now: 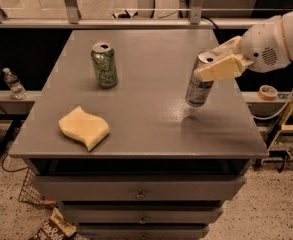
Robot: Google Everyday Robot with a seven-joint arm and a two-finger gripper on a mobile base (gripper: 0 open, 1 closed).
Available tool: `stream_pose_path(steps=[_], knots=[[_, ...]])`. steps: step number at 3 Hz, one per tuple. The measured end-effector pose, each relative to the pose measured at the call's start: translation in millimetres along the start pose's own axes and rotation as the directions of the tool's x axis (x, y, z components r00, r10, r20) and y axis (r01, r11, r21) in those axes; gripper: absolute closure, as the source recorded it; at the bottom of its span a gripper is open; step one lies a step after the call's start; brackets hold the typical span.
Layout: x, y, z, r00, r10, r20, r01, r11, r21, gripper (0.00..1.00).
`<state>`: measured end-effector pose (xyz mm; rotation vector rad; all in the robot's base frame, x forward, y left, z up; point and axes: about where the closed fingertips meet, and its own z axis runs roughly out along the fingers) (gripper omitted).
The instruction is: Move redbull can near green can
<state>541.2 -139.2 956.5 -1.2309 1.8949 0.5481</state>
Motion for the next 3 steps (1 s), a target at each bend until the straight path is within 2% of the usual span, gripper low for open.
stream_pose_path(steps=[2,3], knots=[[-2.7,0.5,12.7,1.0,0.011,0.018,-0.011,0.9999,-0.012,1.0],[-21.6,-7.1,36.2,1.0,-0.026,0.013,0.026,0.9982,-0.054,1.0]])
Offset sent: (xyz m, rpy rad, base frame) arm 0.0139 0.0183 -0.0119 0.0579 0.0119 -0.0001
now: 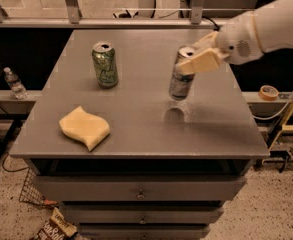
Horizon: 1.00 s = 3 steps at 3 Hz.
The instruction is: Move redbull can near green can
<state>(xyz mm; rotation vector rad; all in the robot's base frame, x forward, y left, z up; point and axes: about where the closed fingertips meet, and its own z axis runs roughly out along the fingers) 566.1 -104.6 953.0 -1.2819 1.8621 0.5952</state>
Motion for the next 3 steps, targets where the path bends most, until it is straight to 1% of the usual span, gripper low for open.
stream_pose_path(steps=[1,2,3], knots=[[-25.9,-11.4,33.6,0.998,-0.055,-0.035,0.054,0.9976,-0.043,1.0],[-42.0,-20.1,61.6,0.995,-0.083,-0.059,0.079,0.9951,-0.059,1.0],[-55.9,-22.5,97.2,0.995,-0.07,-0.076,0.067,0.9967,-0.047,1.0]])
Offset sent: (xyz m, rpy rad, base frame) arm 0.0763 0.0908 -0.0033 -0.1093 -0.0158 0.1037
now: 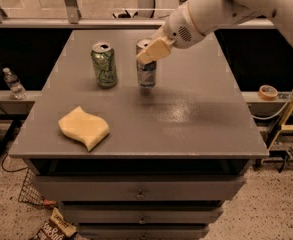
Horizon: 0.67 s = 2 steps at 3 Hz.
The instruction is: Move redbull can near green can
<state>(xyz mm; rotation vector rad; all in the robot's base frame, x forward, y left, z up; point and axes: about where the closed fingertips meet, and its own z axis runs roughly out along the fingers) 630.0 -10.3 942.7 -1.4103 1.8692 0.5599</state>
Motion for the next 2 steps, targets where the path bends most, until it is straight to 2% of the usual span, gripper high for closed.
stream_pose_path(steps=[2], knots=[[-15.0,-3.7,45.9,0.998,0.068,-0.003,-0.068,0.9977,0.0,1.0]])
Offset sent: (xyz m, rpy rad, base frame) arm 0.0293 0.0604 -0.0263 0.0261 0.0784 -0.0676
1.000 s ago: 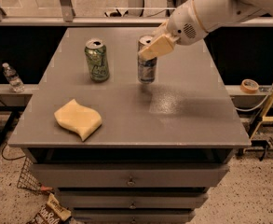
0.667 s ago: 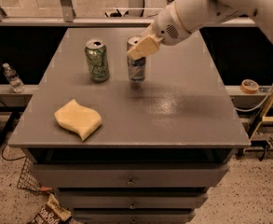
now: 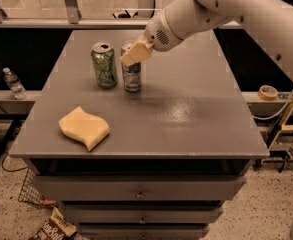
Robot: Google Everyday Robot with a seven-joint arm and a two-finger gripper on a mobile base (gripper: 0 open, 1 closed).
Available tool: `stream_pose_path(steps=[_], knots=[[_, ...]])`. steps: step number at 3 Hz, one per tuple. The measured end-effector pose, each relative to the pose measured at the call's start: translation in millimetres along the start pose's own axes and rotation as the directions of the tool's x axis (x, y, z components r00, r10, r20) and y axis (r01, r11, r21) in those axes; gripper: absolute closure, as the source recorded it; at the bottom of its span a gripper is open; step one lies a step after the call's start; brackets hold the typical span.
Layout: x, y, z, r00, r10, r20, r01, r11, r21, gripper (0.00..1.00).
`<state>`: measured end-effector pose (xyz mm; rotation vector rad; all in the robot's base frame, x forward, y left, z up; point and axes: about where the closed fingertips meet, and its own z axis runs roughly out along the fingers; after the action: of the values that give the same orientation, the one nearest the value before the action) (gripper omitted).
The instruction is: Move redbull can near green can
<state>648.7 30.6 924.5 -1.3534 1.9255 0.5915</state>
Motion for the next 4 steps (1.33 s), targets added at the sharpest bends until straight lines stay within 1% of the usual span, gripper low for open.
stream_pose_path(steps=[1,2,3,4], knots=[[-7.9,2.7,15.2,1.0,0.023,0.004,-0.023,0.9997,-0.011,1.0],[-12.9,4.9,21.1,0.999,0.035,0.015,-0.035,0.9994,-0.004,1.0],[-13.0,6.1,22.8,0.999,0.032,0.013,-0.032,0.9994,-0.009,0.8],[-13.5,7.2,24.6,0.999,0.031,0.012,-0.031,0.9994,-0.012,0.59]])
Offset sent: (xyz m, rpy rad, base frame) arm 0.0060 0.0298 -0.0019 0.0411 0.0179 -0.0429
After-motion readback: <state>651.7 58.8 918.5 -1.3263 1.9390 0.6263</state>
